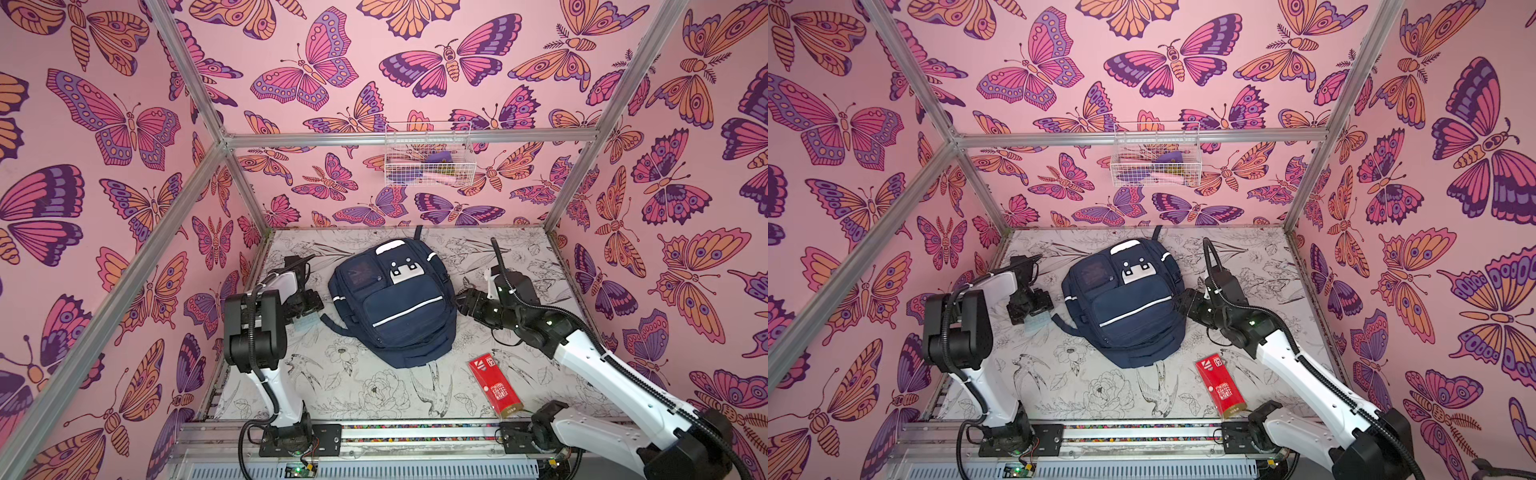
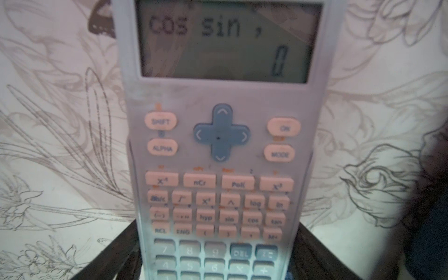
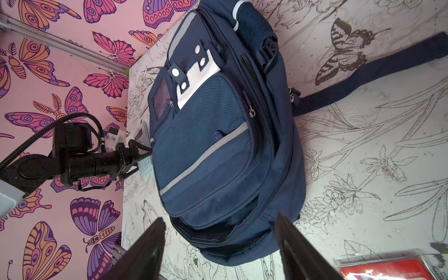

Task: Pack books, pencil case, and school supplies into a backpack
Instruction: Pick up the calculator from the middle-left of the table.

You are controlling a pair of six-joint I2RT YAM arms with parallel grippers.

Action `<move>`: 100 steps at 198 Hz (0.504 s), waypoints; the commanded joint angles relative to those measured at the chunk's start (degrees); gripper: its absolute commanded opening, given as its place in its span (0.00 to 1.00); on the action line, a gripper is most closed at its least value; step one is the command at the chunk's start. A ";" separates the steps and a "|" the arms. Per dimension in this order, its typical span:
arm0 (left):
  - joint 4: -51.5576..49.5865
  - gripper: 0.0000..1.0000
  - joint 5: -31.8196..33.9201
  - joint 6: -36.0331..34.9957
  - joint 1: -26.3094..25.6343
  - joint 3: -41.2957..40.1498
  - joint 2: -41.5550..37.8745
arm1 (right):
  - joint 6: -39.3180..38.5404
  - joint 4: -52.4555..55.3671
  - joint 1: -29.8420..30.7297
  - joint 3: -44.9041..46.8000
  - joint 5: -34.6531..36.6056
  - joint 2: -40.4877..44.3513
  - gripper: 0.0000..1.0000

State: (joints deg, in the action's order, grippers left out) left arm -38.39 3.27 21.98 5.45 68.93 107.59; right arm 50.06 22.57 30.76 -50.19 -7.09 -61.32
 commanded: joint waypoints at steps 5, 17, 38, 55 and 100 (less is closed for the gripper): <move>-1.24 0.48 -1.33 0.56 -3.03 -1.85 -4.69 | -0.88 1.41 -0.35 -2.66 -0.03 0.32 0.72; -0.74 0.42 -1.83 0.78 -4.47 -1.71 -8.45 | -1.11 1.40 -0.35 -3.29 -0.49 0.02 0.73; -0.10 0.35 -3.55 0.88 -7.73 -1.15 -14.41 | -1.20 0.59 -0.35 -5.22 -2.38 -1.18 0.72; 0.53 0.31 -5.18 0.93 -11.93 -0.91 -18.40 | -1.28 -0.40 -0.40 -7.53 -4.62 -3.04 0.71; 4.55 0.22 -6.87 5.32 -26.23 -2.63 -27.43 | 0.47 -4.87 0.53 -14.38 -10.19 -10.11 0.68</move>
State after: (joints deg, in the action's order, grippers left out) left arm -36.45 -1.74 23.81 -15.03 67.33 83.68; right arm 49.67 21.37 30.79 -60.86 -13.32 -68.25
